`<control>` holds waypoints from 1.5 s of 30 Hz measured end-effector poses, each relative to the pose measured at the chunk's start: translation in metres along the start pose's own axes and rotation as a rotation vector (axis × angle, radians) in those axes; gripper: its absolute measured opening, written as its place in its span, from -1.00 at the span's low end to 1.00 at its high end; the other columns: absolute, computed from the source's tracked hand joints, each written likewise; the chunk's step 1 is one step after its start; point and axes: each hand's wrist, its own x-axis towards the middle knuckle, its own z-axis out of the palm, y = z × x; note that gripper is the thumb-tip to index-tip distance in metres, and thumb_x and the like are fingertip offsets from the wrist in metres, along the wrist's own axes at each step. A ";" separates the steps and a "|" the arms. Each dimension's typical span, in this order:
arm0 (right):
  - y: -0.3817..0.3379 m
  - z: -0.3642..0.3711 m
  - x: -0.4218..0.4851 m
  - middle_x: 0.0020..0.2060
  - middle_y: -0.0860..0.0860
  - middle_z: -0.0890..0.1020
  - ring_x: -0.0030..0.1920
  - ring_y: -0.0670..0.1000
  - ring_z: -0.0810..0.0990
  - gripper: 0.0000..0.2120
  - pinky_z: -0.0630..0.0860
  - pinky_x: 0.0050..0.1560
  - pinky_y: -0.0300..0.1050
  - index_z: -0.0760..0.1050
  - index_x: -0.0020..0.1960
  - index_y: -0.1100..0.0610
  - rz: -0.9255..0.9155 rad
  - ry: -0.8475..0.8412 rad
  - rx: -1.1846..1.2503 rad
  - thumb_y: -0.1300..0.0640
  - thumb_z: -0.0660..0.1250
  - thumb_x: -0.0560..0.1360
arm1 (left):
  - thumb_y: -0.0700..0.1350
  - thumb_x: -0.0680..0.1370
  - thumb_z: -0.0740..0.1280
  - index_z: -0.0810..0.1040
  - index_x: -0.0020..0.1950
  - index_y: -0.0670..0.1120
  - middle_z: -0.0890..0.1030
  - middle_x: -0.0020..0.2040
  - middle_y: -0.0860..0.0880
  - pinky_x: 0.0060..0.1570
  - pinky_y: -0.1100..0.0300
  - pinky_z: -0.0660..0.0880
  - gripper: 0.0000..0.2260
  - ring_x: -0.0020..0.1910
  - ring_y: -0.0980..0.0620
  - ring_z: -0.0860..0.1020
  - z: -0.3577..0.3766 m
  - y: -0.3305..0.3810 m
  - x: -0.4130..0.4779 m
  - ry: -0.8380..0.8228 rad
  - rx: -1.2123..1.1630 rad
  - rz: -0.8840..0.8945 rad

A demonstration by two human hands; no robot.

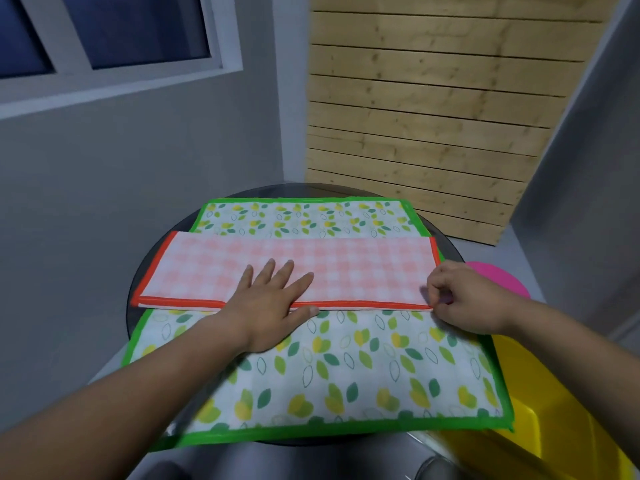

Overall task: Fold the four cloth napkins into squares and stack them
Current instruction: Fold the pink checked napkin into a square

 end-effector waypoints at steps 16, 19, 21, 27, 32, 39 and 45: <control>-0.127 0.046 0.111 0.61 0.01 -0.05 0.59 0.01 -0.18 -0.44 -0.16 0.57 -0.01 -0.07 0.61 0.11 -0.161 -0.003 -0.102 -0.08 -0.08 0.68 | 0.40 0.57 -0.16 -0.12 0.62 0.18 -0.10 0.65 -0.03 0.54 -0.17 -0.13 -0.34 0.61 -0.11 -0.11 0.006 0.001 -0.001 0.054 0.012 0.004; -0.127 0.064 0.119 0.61 0.00 -0.08 0.59 -0.01 -0.18 -0.44 -0.19 0.57 0.00 -0.10 0.61 0.10 -0.190 0.002 -0.161 -0.08 -0.13 0.68 | 0.43 0.54 -0.15 -0.17 0.63 0.07 -0.17 0.64 -0.07 0.54 -0.14 -0.17 -0.25 0.61 -0.07 -0.15 0.011 0.000 -0.001 0.065 -0.040 -0.040; -0.124 0.073 0.120 0.61 -0.01 -0.10 0.59 -0.03 -0.19 -0.44 -0.21 0.57 -0.02 -0.11 0.61 0.08 -0.204 0.018 -0.187 -0.09 -0.15 0.68 | 0.47 0.51 -0.11 -0.18 0.63 0.03 -0.22 0.63 -0.09 0.54 -0.11 -0.19 -0.17 0.61 -0.06 -0.18 0.009 0.000 -0.002 0.031 -0.100 -0.061; -0.119 0.077 0.122 0.60 -0.05 -0.13 0.58 -0.09 -0.24 -0.44 -0.23 0.57 -0.04 -0.14 0.61 0.07 -0.217 0.038 -0.192 -0.08 -0.17 0.67 | 0.17 0.64 -0.02 0.02 0.61 -0.02 -0.09 0.64 -0.08 0.46 -0.11 0.00 -0.43 0.58 -0.13 -0.05 -0.018 -0.015 0.020 0.092 -0.206 -0.143; -0.118 0.080 0.124 0.60 -0.07 -0.12 0.57 -0.10 -0.23 -0.45 -0.23 0.56 -0.06 -0.14 0.61 0.05 -0.218 0.059 -0.197 -0.08 -0.16 0.67 | -0.07 0.65 0.03 -0.07 0.63 -0.12 -0.12 0.64 -0.09 0.57 -0.04 -0.14 -0.43 0.61 -0.05 -0.19 -0.017 -0.029 0.052 0.162 -0.118 -0.003; -0.119 0.079 0.124 0.60 -0.08 -0.13 0.57 -0.11 -0.24 -0.45 -0.23 0.57 -0.06 -0.14 0.61 0.05 -0.212 0.050 -0.226 -0.08 -0.17 0.67 | 0.20 0.67 -0.08 -0.12 0.64 -0.09 -0.16 0.64 -0.04 0.57 0.05 -0.20 -0.38 0.60 0.05 -0.20 -0.005 -0.041 0.061 0.069 -0.184 -0.038; -0.118 0.078 0.123 0.60 -0.09 -0.14 0.57 -0.13 -0.23 -0.45 -0.23 0.56 -0.08 -0.14 0.61 0.04 -0.212 0.043 -0.210 -0.08 -0.17 0.67 | 0.30 0.62 -0.15 -0.15 0.63 -0.14 -0.18 0.63 -0.08 0.57 0.01 -0.20 -0.28 0.61 0.00 -0.20 0.003 -0.089 0.035 0.112 -0.180 -0.360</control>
